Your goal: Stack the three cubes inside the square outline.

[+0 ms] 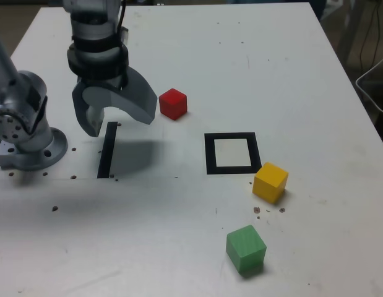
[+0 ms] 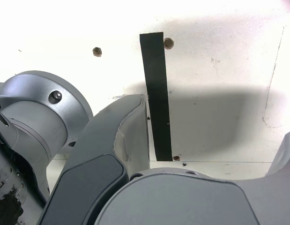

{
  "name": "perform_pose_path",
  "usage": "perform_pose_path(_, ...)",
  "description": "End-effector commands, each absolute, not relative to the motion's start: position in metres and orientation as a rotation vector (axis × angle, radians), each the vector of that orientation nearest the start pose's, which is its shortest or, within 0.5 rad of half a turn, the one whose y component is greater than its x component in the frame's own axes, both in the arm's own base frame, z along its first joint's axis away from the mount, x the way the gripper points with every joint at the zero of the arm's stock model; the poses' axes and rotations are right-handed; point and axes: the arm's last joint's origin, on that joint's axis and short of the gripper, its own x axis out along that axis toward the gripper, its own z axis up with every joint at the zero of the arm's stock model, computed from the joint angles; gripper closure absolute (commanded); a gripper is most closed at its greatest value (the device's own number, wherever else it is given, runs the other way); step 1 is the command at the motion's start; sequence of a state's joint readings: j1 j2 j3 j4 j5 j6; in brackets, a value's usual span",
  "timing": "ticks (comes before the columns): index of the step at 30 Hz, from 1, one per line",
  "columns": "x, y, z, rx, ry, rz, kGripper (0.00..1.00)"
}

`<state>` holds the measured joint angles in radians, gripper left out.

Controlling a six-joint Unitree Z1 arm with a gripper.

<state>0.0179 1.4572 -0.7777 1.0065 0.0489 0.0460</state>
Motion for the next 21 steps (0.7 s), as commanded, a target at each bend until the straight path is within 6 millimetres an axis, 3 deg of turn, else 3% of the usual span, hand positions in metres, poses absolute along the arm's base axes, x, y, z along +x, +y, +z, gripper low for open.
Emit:
perform_pose_path(1,0.1516,0.0054,0.2403,0.057,1.684,0.013,0.00)
perform_pose_path(21,0.1597,0.0071,0.2461,0.092,1.636,0.032,0.00)
